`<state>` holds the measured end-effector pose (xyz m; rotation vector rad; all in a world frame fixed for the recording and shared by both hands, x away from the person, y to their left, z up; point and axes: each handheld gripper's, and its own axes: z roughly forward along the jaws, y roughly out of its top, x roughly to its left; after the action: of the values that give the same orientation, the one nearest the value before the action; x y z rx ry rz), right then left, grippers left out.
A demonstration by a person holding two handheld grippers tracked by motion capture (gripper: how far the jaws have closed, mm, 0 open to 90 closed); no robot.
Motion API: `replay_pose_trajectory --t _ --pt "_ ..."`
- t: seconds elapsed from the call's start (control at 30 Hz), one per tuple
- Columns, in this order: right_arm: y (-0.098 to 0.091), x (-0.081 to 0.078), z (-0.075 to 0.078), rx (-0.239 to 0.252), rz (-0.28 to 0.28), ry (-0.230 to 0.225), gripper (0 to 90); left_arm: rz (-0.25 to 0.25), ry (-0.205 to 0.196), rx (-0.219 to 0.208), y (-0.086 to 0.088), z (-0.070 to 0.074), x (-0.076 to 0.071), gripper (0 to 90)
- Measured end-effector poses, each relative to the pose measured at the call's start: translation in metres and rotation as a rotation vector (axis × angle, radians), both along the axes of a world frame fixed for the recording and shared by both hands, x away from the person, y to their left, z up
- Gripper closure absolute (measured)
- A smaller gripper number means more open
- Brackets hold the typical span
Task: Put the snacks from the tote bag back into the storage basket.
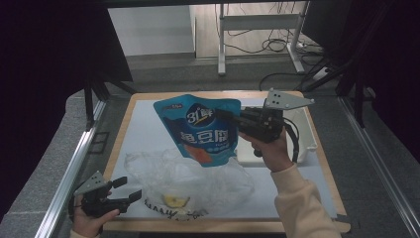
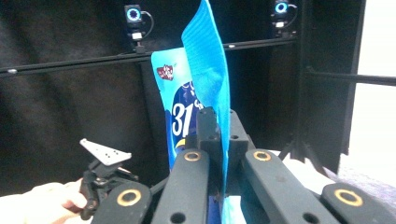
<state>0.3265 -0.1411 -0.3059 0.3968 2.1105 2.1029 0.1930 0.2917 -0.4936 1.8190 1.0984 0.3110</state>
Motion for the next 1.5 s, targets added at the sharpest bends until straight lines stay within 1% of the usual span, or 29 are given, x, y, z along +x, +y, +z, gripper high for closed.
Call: replay_pose_trajectory --t 0.3,0.4,0.43,0.47,0.53,0.67,0.73,0.87,0.97,1.13,1.17,1.2,1.3,1.5 --pt "-0.027 0.013 0.005 0.006 -0.065 -0.006 89.0 0.0 0.001 0.002 0.001 0.0 0.0 18.6" --pt "-0.036 0.019 0.008 -0.001 -0.087 -0.007 89.0 0.0 0.001 0.001 0.001 0.0 0.0 18.7" --pt "-0.036 0.019 0.008 -0.001 -0.087 -0.007 89.0 0.0 0.001 0.001 0.001 0.0 0.0 18.6" --pt "-0.042 0.023 0.009 -0.006 -0.103 -0.011 89.0 0.001 0.001 0.001 0.001 0.0 0.0 18.7" --pt "-0.047 0.027 0.008 -0.006 -0.116 -0.009 89.0 0.002 0.002 0.002 0.001 0.0 0.0 18.6" --pt "-0.061 0.034 0.008 0.005 -0.149 -0.004 89.0 0.005 0.003 0.0 0.002 0.0 0.0 18.6" --pt "-0.067 0.038 0.008 0.019 -0.163 -0.004 89.0 0.005 0.003 0.0 0.001 0.0 0.001 18.6" --pt "-0.078 0.048 0.008 0.02 -0.187 -0.002 89.0 0.004 0.003 0.003 0.001 -0.001 0.001 18.7" --pt "-0.085 0.054 0.006 0.004 -0.203 -0.001 88.9 0.005 0.003 0.004 0.001 -0.001 0.001 18.7" --pt "-0.098 0.069 0.003 0.001 -0.235 0.015 88.9 0.006 0.005 0.006 0.002 -0.001 0.001 18.7" --pt "-0.098 0.069 0.003 0.001 -0.235 0.015 88.9 0.006 0.005 0.006 0.002 -0.001 0.001 18.7" --pt "-0.103 0.074 0.0 -0.011 -0.25 0.02 88.9 0.007 0.005 0.006 0.002 -0.001 0.001 18.7" --pt "-0.108 0.082 -0.004 -0.02 -0.266 0.021 88.9 0.009 0.005 0.007 0.002 -0.001 0.001 18.7" --pt "-0.113 0.099 -0.016 -0.041 -0.283 0.048 88.9 0.01 0.004 0.009 0.003 -0.001 0.001 18.7"
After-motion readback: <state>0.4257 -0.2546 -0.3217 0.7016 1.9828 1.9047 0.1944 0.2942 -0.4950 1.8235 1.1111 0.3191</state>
